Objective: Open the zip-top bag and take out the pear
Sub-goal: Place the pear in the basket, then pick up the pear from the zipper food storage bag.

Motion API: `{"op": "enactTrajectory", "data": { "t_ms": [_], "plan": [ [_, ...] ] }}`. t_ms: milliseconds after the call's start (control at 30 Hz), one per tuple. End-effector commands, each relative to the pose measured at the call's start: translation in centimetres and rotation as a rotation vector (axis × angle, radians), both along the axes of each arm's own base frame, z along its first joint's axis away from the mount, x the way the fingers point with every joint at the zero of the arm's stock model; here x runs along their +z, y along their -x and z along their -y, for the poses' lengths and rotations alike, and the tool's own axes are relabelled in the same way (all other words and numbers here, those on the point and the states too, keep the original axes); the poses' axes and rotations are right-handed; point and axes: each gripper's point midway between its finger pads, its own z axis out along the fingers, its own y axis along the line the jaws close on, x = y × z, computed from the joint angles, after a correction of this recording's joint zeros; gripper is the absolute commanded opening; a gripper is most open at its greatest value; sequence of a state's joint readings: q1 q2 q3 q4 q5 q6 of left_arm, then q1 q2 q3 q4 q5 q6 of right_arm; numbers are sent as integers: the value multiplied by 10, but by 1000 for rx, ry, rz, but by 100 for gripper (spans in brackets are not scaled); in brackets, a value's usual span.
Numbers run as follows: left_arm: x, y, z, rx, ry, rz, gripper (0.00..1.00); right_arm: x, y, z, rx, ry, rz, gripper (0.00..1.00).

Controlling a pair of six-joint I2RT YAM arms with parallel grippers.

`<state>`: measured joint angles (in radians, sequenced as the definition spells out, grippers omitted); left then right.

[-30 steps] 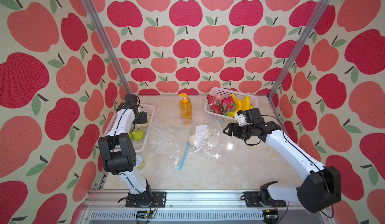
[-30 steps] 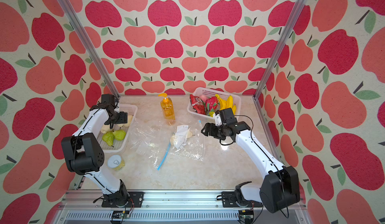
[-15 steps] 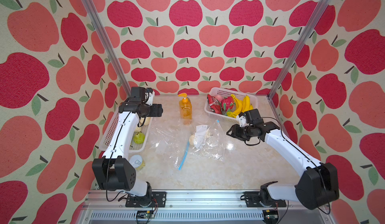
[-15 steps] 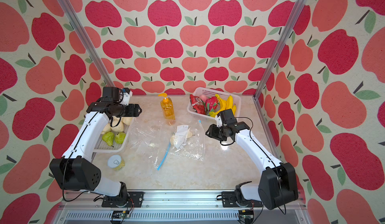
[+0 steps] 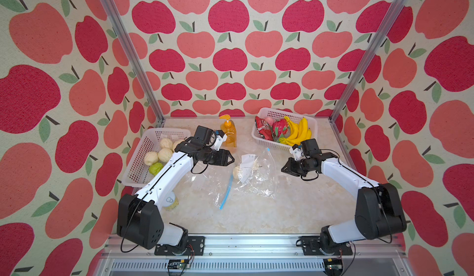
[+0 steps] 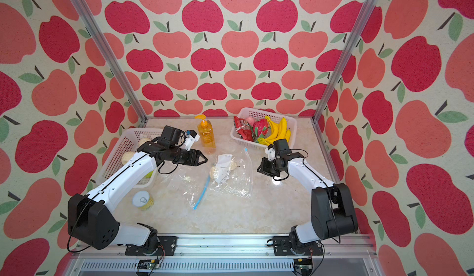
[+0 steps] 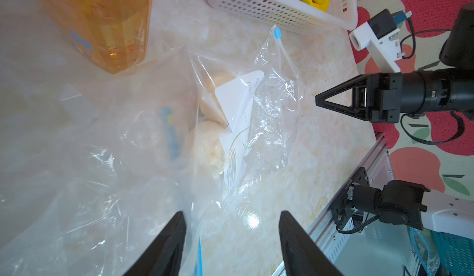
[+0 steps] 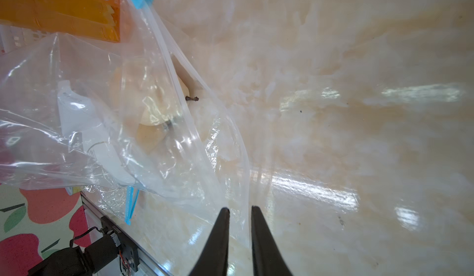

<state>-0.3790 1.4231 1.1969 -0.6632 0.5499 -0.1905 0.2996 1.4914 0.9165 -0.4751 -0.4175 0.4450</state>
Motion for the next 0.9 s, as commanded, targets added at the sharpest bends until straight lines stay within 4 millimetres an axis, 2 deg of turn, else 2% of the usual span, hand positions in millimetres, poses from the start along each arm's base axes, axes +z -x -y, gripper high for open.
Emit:
{"op": "enactTrajectory", "data": {
  "t_ms": [0,167,333,433,567,733,867],
  "plan": [
    [-2,-3,17,-12,51,-9,60,-7,-11,-8,56,-33,53,19],
    [-8,-2,31,-26,52,-14,60,-24,-12,-19,109,-50,53,20],
    [-21,-4,40,-41,60,-69,57,-23,-3,-41,202,-82,88,21],
    [-20,-3,34,-27,-8,-46,58,-14,2,-51,231,-126,110,21],
    [0,1,19,18,-43,13,62,2,11,-63,264,-204,138,21],
    [29,17,10,47,-38,62,65,18,27,-83,327,-306,150,23],
    [48,30,10,55,-21,90,66,30,39,-99,374,-361,184,31]
  ]
}}
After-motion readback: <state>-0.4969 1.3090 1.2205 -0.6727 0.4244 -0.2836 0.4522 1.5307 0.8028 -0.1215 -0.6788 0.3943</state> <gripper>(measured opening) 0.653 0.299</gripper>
